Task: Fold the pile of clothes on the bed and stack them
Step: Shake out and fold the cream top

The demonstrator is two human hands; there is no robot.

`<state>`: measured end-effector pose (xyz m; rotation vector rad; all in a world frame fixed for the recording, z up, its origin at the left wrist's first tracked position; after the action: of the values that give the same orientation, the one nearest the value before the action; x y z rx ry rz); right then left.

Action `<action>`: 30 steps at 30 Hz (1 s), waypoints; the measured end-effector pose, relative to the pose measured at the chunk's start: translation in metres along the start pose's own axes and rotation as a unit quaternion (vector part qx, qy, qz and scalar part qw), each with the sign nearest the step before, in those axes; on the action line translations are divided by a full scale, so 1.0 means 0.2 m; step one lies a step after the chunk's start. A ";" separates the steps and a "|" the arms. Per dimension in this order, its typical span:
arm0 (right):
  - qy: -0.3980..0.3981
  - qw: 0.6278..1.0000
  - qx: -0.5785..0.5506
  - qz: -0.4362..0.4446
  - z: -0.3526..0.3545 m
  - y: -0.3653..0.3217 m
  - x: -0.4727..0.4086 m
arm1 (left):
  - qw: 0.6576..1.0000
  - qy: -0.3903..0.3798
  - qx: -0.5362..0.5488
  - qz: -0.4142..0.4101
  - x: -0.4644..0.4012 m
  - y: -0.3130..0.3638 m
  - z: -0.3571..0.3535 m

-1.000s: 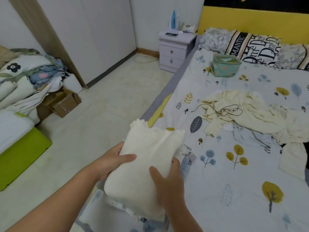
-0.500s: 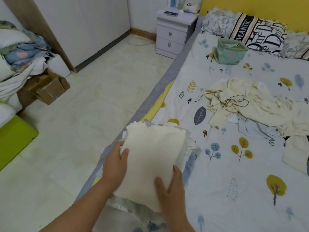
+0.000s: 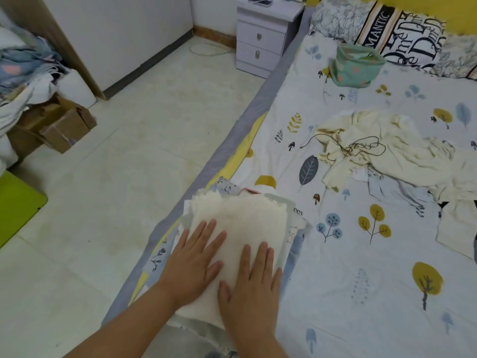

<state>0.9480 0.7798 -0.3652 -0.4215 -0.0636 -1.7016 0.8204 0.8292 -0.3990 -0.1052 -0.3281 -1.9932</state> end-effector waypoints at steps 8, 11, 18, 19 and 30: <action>-0.030 0.999 0.014 0.029 -0.14 0.11 -0.05 | 0.997 -0.016 0.076 0.023 -0.05 -0.02 -0.17; -0.034 0.999 0.011 0.017 -0.12 0.11 -0.07 | 0.998 -0.036 0.046 0.029 -0.06 -0.02 -0.17; -0.155 0.984 -0.023 0.088 0.06 0.14 -0.05 | 0.985 -0.166 -0.021 0.042 -0.04 0.03 0.05; -0.166 0.980 -0.022 0.105 0.11 0.15 -0.03 | 0.982 -0.185 -0.026 0.036 -0.04 0.04 0.10; -0.197 0.967 -0.024 0.163 0.64 0.53 0.16 | 0.971 -0.231 -0.051 -0.027 -0.08 0.57 0.59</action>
<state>1.0777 0.7665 -0.2564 -0.7593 -0.2313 -1.2793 0.9221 0.8302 -0.2679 -0.6382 -0.5279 -2.0262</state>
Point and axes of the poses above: each hand's wrist, its own x-axis away from the middle knuckle, its own z-axis out of the back of the hand, y = z × x, the point moved 2 cm from there along -x, towards the middle knuckle, and after that the axes turned 4 degrees about -y, right-handed, at the moved point
